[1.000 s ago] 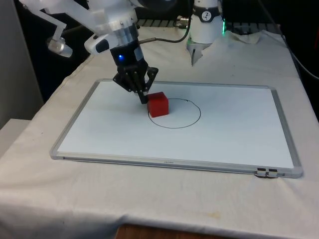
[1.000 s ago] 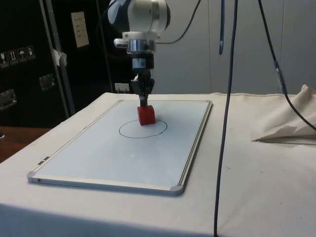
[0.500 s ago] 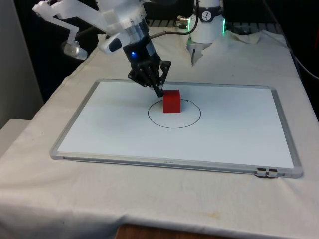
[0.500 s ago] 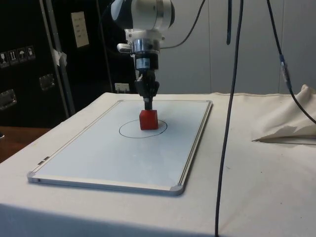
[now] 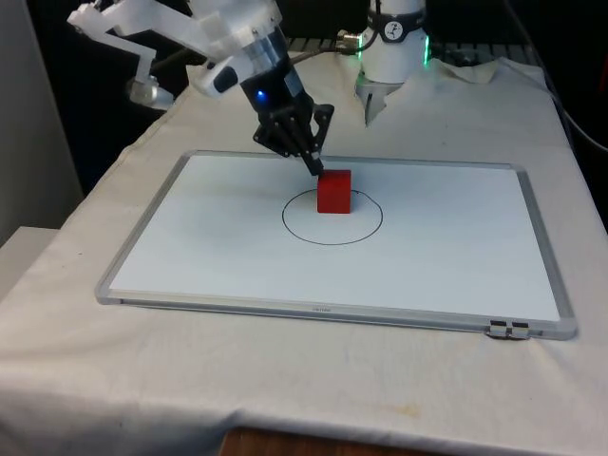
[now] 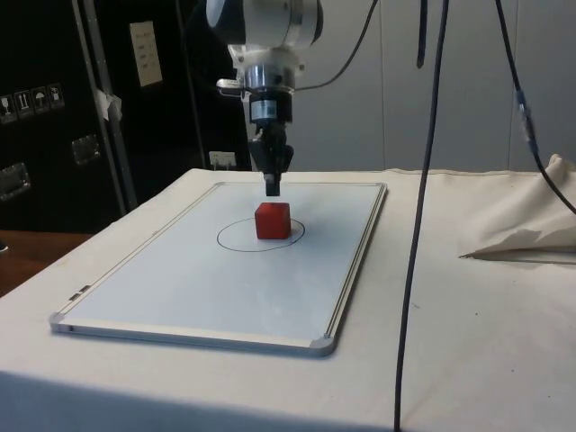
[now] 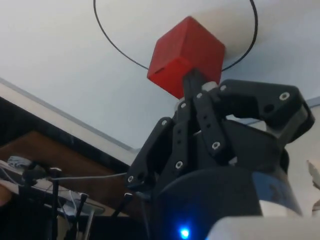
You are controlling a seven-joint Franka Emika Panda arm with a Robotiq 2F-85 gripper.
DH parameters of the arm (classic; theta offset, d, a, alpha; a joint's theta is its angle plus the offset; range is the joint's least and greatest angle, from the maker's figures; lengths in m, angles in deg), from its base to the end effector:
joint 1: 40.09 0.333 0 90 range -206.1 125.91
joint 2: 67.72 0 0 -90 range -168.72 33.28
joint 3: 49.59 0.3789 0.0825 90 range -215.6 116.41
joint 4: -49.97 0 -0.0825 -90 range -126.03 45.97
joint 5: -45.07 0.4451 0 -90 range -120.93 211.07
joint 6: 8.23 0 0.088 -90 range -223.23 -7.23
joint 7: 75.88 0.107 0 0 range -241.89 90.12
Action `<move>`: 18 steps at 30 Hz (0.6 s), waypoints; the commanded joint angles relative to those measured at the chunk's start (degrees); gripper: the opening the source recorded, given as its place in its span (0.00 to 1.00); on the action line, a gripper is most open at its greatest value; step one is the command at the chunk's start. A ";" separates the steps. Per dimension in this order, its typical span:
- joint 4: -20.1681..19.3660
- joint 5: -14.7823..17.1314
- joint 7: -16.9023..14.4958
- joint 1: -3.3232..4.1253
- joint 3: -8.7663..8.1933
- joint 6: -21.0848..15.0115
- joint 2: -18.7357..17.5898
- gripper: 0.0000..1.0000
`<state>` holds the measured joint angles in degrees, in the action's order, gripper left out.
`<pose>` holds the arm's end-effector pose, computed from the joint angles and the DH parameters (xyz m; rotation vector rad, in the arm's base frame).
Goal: Push the cube into the marked area.
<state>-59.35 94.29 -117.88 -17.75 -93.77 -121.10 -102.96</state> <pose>0.6443 -0.1734 0.2392 -2.7382 0.1423 0.1136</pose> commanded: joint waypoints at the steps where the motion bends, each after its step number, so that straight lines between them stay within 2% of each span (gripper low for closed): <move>1: 0.52 -0.63 0.11 -0.29 -0.40 1.26 0.40 0.00; 5: 1.66 -1.43 -0.34 0.23 -2.06 3.44 1.09 0.00; 6: 1.66 -1.43 -0.34 0.23 -2.06 3.44 1.09 0.00; 7: 1.95 -0.80 -0.63 -0.23 -1.78 3.38 0.57 0.00; 8: 1.83 -1.72 -0.34 0.23 -2.18 3.72 1.26 0.00; 9: 2.06 -2.58 -0.29 0.34 -2.29 4.35 2.06 0.00; 14: 2.58 -4.47 -0.17 0.34 -2.06 5.44 3.84 0.00; 16: 2.86 -5.27 -0.46 0.17 -1.89 5.96 4.64 0.00; 17: 2.75 -4.70 -0.52 -0.06 -1.72 5.67 4.35 0.00; 18: 2.92 -5.39 -0.57 0.17 -1.83 6.07 4.81 0.00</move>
<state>-56.49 89.42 -118.51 -17.80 -95.49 -115.26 -98.38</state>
